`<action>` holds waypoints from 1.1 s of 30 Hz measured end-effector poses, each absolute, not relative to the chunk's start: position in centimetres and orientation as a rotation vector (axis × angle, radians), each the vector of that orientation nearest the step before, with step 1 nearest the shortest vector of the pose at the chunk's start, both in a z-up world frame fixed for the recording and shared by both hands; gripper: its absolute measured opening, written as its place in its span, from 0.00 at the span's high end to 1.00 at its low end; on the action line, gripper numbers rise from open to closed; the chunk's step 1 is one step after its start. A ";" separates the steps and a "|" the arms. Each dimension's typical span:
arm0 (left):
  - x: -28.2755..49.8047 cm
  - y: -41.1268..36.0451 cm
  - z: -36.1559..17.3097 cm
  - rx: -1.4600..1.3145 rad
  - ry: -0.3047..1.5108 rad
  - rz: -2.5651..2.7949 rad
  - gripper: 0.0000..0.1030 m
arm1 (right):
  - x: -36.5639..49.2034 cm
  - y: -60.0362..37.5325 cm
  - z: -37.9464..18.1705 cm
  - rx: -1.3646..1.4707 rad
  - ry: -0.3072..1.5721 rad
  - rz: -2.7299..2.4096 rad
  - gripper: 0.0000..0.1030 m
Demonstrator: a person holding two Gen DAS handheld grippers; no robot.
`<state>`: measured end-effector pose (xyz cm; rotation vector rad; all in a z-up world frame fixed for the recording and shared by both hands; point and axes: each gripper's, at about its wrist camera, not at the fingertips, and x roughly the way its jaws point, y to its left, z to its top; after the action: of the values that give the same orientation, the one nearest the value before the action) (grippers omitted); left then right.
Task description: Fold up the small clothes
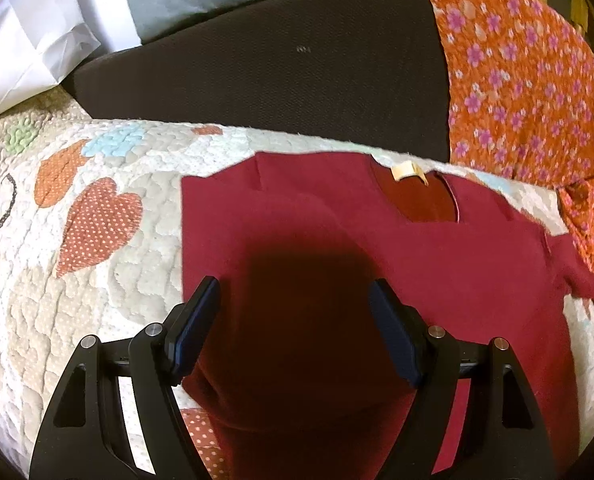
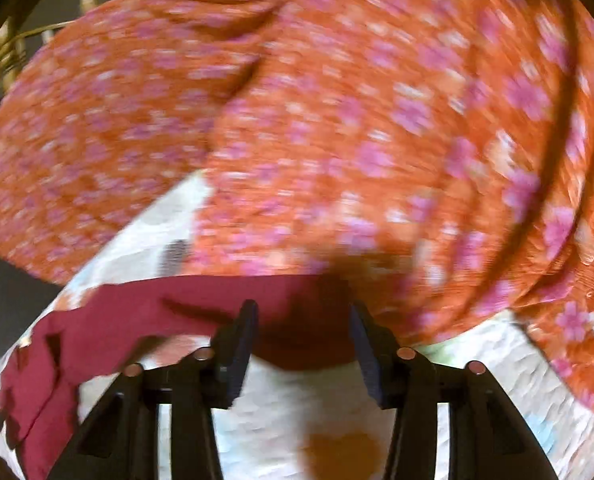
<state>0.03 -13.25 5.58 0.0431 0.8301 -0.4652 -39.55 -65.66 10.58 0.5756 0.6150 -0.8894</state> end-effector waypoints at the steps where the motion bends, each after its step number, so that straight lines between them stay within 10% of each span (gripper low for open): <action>1: 0.0 -13.5 5.4 0.052 0.834 -0.466 0.25 | -39.9 -66.5 10.1 0.591 0.619 -0.884 0.59; 12: 0.0 -13.9 4.8 0.071 0.831 -0.467 0.25 | -37.4 -68.8 5.9 0.584 0.726 -0.807 0.63; 18: 0.1 -13.7 5.2 0.051 0.828 -0.474 0.25 | -36.8 -68.9 5.9 0.574 0.723 -0.843 0.96; 33: 0.8 -11.7 7.5 -0.153 0.838 -0.551 0.25 | -23.5 -52.6 27.6 0.409 0.403 -0.171 0.96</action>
<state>0.79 -11.70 7.50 -0.1532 0.8383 -0.5506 -23.51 -52.59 27.58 0.4089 0.4033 -0.1706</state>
